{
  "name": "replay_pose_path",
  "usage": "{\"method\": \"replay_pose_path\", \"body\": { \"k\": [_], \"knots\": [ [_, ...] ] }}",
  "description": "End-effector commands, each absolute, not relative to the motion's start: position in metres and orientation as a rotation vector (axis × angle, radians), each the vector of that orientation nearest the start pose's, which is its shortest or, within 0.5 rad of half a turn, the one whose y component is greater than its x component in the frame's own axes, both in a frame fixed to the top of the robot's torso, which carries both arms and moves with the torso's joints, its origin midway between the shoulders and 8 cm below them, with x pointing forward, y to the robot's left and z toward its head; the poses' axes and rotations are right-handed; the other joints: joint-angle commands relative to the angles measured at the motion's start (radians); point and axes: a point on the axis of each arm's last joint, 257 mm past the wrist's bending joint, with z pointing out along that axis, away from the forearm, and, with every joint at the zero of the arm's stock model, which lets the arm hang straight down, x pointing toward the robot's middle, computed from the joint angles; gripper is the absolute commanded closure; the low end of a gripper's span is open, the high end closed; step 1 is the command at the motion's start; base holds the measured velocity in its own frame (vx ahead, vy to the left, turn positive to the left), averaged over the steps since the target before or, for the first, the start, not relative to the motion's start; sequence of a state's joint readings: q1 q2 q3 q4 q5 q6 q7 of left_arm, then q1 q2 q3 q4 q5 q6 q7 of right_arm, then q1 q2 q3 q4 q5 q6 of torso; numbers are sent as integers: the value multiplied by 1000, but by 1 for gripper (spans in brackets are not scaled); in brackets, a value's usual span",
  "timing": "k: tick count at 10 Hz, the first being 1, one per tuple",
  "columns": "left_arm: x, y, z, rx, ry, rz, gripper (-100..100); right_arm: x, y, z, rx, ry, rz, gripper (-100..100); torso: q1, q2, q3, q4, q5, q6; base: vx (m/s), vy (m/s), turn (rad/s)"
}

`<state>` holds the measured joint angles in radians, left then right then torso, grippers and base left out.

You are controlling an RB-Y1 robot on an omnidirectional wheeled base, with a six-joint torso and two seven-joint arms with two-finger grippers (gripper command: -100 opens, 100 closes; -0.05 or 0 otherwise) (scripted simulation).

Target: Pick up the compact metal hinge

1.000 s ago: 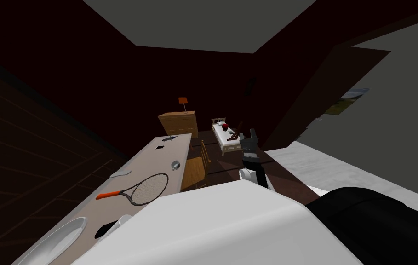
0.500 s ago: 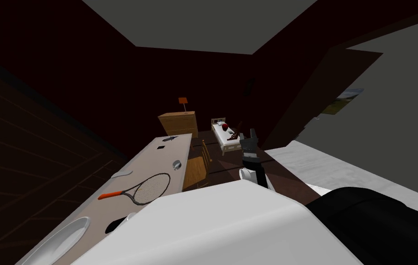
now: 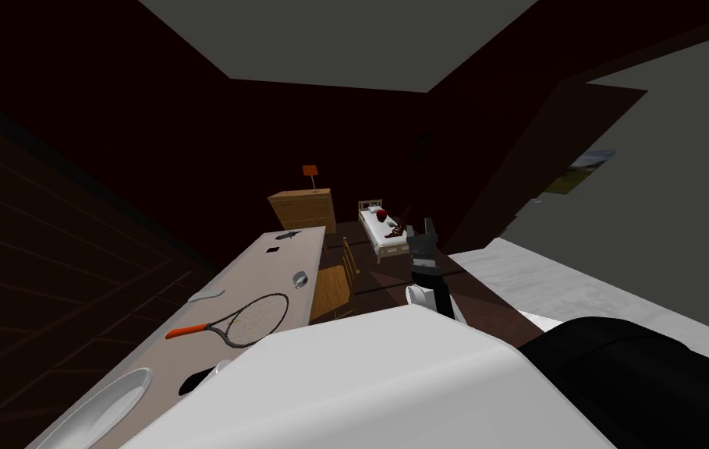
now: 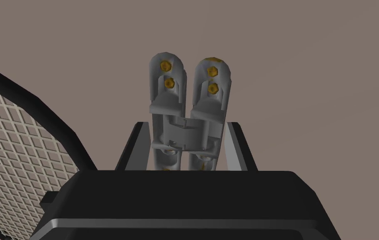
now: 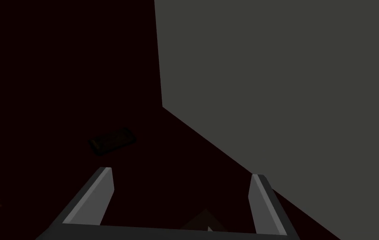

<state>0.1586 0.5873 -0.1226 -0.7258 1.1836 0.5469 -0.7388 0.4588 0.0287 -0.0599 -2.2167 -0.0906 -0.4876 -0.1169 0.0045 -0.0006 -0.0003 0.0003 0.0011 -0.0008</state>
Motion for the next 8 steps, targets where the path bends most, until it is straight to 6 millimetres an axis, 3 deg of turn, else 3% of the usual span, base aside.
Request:
{"method": "replay_pose_path", "body": {
  "k": [1, 4, 7, 8],
  "knots": [
    [154, 487, -608, -2184, 2024, -235, 100, 355, -312, 8, 802, 510, 1411, 0, 0, 0, 0, 0, 0, 0, 10, -20, 31],
    [149, 507, -593, -2174, 2037, -235, 100, 355, -312, 8, 802, 510, 1411, 0, -4, -1, -1, 0, -1, -1, 21, -67, 43],
    [148, 509, -593, -2171, 2039, -235, 100, 355, -312, 8, 802, 510, 1411, 0, -3, -1, -1, 0, -1, 0, 12, -34, 8],
    [148, 509, -592, -2173, 2038, -236, 0, 355, -312, 8, 802, 510, 1411, 0, -1, -1, -1, 0, 0, 0, 0, 0, 0]
  ]
}}
